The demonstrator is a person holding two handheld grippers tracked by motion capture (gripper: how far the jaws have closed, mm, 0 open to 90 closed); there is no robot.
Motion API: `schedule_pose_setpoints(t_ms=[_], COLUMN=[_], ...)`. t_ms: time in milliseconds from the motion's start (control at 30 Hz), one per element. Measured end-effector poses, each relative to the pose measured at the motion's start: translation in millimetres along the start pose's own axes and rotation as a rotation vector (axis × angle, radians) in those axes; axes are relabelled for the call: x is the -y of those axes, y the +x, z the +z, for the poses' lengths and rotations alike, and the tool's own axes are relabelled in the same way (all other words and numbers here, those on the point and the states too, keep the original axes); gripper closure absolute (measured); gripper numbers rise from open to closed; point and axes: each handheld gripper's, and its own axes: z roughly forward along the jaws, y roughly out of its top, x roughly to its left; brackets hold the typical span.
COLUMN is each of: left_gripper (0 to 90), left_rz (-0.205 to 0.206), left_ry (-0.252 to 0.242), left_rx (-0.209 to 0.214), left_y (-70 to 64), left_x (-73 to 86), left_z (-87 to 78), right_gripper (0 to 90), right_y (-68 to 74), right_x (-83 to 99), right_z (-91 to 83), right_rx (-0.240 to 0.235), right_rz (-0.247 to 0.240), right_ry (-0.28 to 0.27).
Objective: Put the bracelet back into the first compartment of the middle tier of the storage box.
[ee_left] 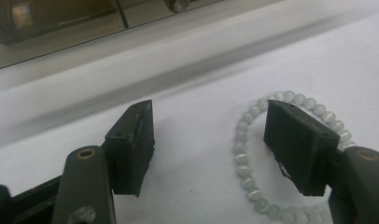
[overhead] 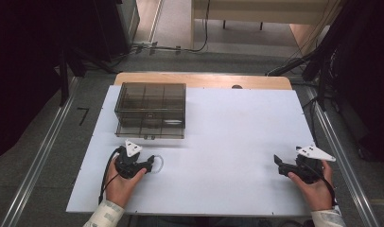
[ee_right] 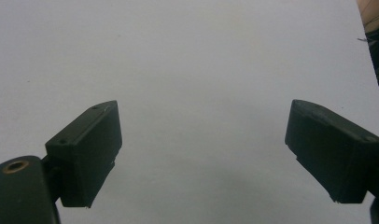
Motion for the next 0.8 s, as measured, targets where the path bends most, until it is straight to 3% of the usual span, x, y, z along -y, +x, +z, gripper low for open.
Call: schedule_pose_setpoints(t_ms=[267,633,800], left_gripper=[44.3,53.5,58.0], left_rz=[-0.001,-0.003,0.015], left_ry=[-0.017,-0.030,-0.029], left_rx=[0.020,0.008,0.013], left_y=[-0.2,-2.1,-3.4], left_x=[0.8,1.0,0.9], left_z=[0.1,0.6,0.3], right_gripper=[9.5,9.4,9.4], right_y=[0.4,0.5,0.7], right_x=[0.2,0.4,0.5], right_z=[0.6,1.0,1.2], right_rx=[-0.004,-0.006,-0.008], right_rz=[-0.003,-0.008,-0.008], right_ry=[0.004,0.009,0.009])
